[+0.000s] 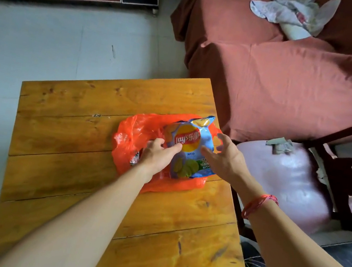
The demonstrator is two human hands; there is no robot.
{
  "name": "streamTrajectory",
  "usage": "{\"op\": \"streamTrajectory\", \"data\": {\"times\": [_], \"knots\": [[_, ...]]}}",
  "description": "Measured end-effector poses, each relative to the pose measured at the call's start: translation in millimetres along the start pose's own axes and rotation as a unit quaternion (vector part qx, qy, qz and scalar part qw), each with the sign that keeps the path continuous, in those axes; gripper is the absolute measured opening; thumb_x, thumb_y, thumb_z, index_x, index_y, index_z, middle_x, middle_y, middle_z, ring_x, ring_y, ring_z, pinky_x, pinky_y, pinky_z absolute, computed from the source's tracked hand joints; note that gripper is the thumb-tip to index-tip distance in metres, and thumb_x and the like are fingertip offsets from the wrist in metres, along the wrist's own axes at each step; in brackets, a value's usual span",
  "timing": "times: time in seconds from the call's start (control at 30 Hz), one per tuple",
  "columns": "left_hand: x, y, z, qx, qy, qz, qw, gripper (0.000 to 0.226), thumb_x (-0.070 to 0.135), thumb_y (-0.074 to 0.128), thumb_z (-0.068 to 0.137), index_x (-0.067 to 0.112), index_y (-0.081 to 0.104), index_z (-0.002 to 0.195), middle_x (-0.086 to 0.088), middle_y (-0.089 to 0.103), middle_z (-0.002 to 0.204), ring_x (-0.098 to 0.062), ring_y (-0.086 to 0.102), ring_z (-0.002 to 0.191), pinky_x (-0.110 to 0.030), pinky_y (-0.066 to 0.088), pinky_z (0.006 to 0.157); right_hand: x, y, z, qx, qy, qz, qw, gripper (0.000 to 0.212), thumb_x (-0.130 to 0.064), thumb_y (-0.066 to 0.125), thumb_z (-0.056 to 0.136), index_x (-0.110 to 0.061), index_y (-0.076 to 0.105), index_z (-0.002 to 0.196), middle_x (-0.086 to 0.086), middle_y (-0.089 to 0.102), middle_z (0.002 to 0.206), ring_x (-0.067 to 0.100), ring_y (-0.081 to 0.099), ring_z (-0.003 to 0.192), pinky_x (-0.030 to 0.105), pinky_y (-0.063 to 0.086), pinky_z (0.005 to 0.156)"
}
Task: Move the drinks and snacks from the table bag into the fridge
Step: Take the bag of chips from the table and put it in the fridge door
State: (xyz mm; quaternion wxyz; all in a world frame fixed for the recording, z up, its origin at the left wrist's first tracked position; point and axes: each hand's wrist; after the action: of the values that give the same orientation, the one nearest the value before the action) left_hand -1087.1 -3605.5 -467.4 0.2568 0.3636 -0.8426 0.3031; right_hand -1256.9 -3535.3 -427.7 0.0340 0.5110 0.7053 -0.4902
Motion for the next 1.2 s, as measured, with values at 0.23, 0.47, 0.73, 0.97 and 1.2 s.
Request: {"op": "streamTrajectory", "data": {"times": [0.23,0.47,0.73,0.97,1.2], "knots": [[-8,16,25,-0.001,-0.019,-0.033,0.999,0.078,0.049,0.072,0.080,0.017,0.041,0.144,0.003,0.048,0.135,-0.016,0.048,0.113,-0.028,0.035,0.086,10,11,32,-0.022,0.038,0.074,0.996,0.057,-0.038,0.069,0.089,-0.016,0.054,0.139,0.005,0.063,0.109,0.017,0.062,0.084,0.028,0.048,0.066],[-15,20,33,0.025,-0.005,-0.074,0.997,0.024,0.033,0.081,0.076,0.023,0.061,0.085,0.002,0.065,0.103,-0.014,0.058,0.087,-0.024,0.040,0.064,15,20,41,-0.026,0.043,0.074,0.996,0.028,-0.016,0.071,0.086,-0.008,0.067,0.113,0.011,0.072,0.105,0.029,0.071,0.094,0.044,0.059,0.083],[-10,12,13,0.026,0.019,-0.110,0.993,0.026,0.024,0.080,0.079,0.018,0.058,0.066,0.009,0.060,0.073,-0.005,0.052,0.066,-0.019,0.034,0.050,8,11,22,-0.011,0.018,0.100,0.995,0.030,-0.014,0.075,0.083,-0.011,0.067,0.112,0.011,0.073,0.104,0.029,0.073,0.091,0.051,0.061,0.082],[9,-21,-26,0.007,0.071,-0.132,0.989,0.014,0.018,0.078,0.081,0.021,0.065,0.078,0.007,0.068,0.083,-0.010,0.061,0.078,-0.021,0.042,0.059,-19,-7,-20,-0.021,-0.016,0.168,0.985,0.027,-0.011,0.075,0.086,-0.018,0.066,0.110,0.010,0.074,0.097,0.027,0.074,0.086,0.046,0.062,0.078],[23,-66,-84,0.010,0.114,-0.151,0.982,0.021,0.018,0.081,0.077,0.019,0.068,0.094,0.003,0.073,0.095,-0.013,0.066,0.088,-0.026,0.052,0.073,-59,-23,-82,-0.028,-0.038,0.223,0.974,0.038,-0.008,0.077,0.084,-0.014,0.063,0.119,0.003,0.073,0.081,0.009,0.071,0.060,0.025,0.057,0.054]]}}
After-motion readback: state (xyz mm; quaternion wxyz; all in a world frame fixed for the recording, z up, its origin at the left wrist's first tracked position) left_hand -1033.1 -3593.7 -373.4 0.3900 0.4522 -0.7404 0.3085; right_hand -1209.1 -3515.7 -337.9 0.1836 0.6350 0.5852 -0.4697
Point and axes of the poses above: each hand's wrist, its own z-axis towards the middle knuckle, its own y-axis out of the palm, x = y × z
